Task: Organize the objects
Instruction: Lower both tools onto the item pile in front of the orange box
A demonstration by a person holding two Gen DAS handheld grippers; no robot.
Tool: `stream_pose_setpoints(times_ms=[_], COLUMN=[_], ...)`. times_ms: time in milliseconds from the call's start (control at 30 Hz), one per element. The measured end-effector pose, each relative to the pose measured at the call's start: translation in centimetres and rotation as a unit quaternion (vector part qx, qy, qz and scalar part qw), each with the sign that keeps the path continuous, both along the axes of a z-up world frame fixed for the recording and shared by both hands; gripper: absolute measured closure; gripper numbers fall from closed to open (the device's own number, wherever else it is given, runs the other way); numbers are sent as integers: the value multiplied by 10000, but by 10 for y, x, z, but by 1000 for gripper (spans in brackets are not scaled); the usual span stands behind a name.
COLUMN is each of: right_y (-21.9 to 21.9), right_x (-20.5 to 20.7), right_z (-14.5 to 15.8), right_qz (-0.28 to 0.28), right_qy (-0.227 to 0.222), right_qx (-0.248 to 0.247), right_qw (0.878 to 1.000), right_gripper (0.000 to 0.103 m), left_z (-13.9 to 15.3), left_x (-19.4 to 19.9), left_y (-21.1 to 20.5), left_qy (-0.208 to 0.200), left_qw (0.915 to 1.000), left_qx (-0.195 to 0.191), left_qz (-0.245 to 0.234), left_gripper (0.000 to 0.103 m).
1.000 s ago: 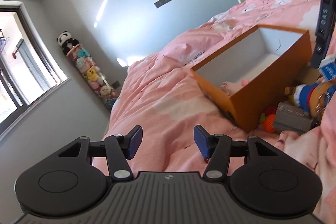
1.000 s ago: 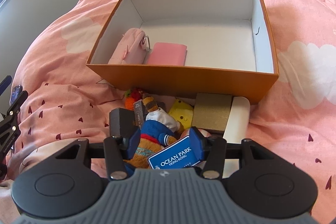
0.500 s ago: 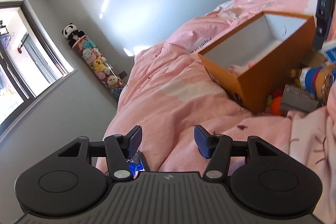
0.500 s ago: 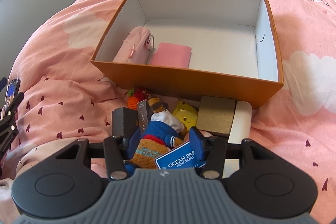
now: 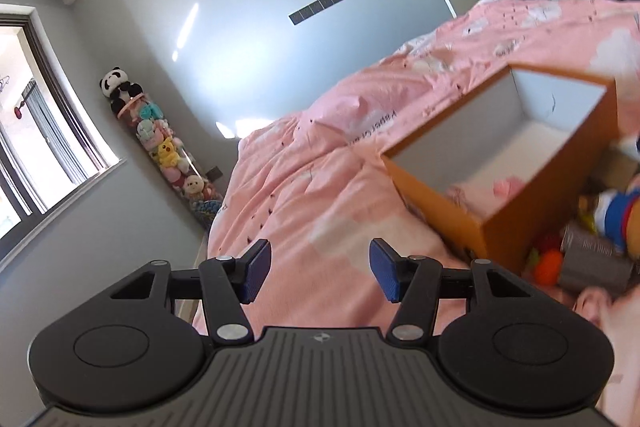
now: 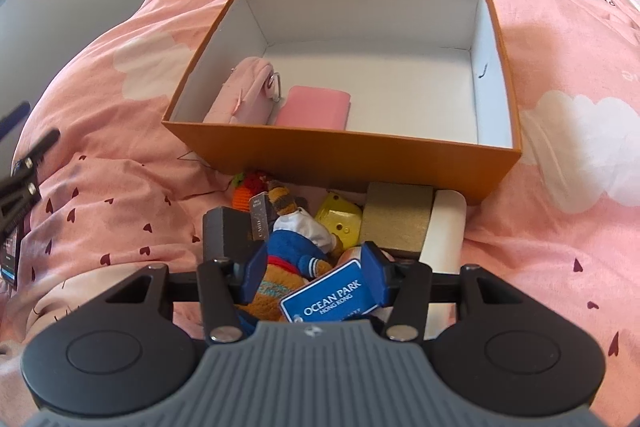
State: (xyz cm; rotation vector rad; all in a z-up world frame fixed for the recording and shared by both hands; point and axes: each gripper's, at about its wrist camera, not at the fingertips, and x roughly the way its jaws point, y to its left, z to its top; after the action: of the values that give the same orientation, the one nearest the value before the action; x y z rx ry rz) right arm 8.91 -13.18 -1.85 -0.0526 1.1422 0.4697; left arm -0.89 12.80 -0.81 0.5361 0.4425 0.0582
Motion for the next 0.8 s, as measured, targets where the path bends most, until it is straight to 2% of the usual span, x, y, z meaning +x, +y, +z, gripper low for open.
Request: stream_pose_setpoints(times_ms=[67,133,200,267,367,500,667,800], right_y=[-3,-6,-6,-6,-3,3,14,20], right_x=[1,3,5,7,10,13,17,21], right_z=[-2,-4,-6,-7,-8,-10,-14,-15], right_qz=[-35,-50,-46,-7,70,202,445,632], right_qy=[17,49,104,187,297,425,457,393], right_qx=[-22,-9,31,107,176,219,177,118], right_qw=[10000,10000,9999,9998,9994,9987,9978,9972], right_gripper=[49,49,49,49,50,53,59,63], left_z=[11,18,22,23,18,0,-34,-58], left_x=[5,11,18,26,40,55,72,80], left_y=[-6,-13,-19,-25,-34,-41,-48,-48], left_qy=[66,309,625,1016,1701,2466,3176,3604], left_qw=[9997,9978,9924,9827,9624,9297,8993,8653], left_qx=[-194,-541,-999,-1458,-2019,-2663,-3006,-3458], left_qz=[-106,-211,-362,-512,-634,-629,-22,425], left_gripper=[37,37,37,37,38,38,42,42])
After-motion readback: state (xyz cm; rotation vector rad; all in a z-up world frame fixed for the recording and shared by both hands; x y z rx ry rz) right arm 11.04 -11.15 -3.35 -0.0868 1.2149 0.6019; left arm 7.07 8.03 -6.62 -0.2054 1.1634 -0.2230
